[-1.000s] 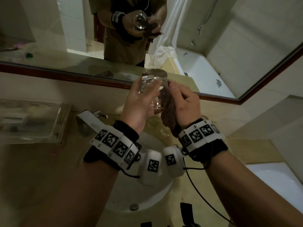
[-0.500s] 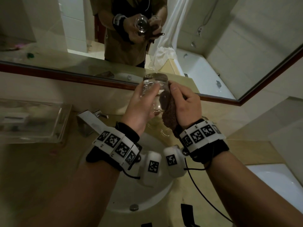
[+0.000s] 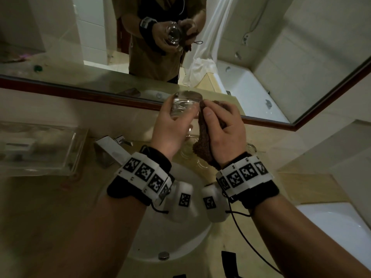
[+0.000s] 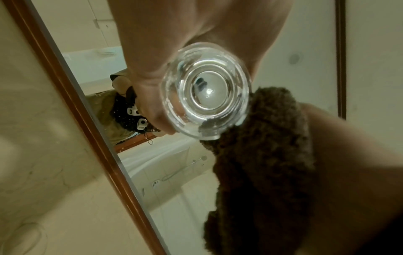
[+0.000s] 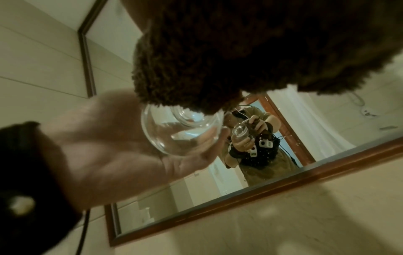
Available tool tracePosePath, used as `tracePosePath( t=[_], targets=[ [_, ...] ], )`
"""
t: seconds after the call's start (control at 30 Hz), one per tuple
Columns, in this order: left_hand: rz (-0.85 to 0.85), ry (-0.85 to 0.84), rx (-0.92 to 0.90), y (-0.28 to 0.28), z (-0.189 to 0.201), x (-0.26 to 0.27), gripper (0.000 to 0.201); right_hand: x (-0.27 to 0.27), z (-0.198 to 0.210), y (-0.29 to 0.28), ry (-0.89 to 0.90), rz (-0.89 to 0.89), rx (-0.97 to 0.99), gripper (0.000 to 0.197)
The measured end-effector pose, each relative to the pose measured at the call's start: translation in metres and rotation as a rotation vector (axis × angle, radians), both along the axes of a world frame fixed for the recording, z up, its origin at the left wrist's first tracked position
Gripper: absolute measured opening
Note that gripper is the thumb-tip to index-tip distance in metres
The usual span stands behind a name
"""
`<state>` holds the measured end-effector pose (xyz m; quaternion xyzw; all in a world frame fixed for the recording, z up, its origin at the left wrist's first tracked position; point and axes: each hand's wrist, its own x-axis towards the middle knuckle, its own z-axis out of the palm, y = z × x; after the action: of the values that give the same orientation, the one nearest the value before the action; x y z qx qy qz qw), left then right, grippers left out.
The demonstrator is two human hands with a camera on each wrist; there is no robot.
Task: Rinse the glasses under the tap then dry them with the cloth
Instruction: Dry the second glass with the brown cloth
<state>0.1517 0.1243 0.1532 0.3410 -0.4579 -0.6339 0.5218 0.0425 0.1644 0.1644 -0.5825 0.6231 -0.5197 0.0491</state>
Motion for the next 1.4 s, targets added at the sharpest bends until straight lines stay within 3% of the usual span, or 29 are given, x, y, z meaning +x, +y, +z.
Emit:
tracePosePath(
  t=[0.17,0.3,0.4,0.57,0.67,0.8,0.9,1.03,1.23,1.3,1.4],
  targets=[
    [-0.134,0.111,0.098,0.003,-0.001,0.001,0.041,-0.005,0.000,-0.008,-0.200,0.009,0.094,0.034],
    [0.010,0.084,0.027,0.001,0.005,-0.002,0.047,-0.002,0.009,-0.005,-0.084,-0.002,0.064,0.025],
    [-0.016,0.147,-0.002,-0.003,0.007,-0.002,0.054,0.002,0.014,-0.003,-0.016,0.009,-0.010,0.025],
    [-0.164,0.261,0.064,0.003,0.004,-0.002,0.054,-0.005,0.017,-0.008,-0.253,0.045,0.062,0.032],
    [-0.134,0.213,0.112,0.007,0.007,-0.005,0.052,-0.008,0.017,-0.008,-0.213,0.005,0.051,0.033],
    [-0.104,-0.016,0.037,0.006,0.020,-0.006,0.028,-0.015,0.020,-0.003,-0.200,-0.026,0.039,0.025],
    [-0.081,-0.109,0.039,0.009,0.034,-0.012,0.037,-0.021,0.028,0.002,-0.160,-0.026,0.039,0.024],
    [-0.007,-0.088,0.011,0.018,0.046,-0.027,0.043,-0.026,0.041,0.011,-0.129,0.025,-0.010,0.025],
    [0.082,-0.099,-0.044,0.035,0.069,-0.055,0.028,-0.053,0.050,0.025,-0.082,0.021,-0.116,0.026],
    [0.085,-0.083,-0.035,0.040,0.074,-0.065,0.033,-0.067,0.052,0.026,-0.139,0.039,-0.089,0.027],
    [0.069,-0.055,-0.008,0.050,0.082,-0.081,0.039,-0.087,0.058,0.026,-0.376,0.129,-0.001,0.026]
  ],
)
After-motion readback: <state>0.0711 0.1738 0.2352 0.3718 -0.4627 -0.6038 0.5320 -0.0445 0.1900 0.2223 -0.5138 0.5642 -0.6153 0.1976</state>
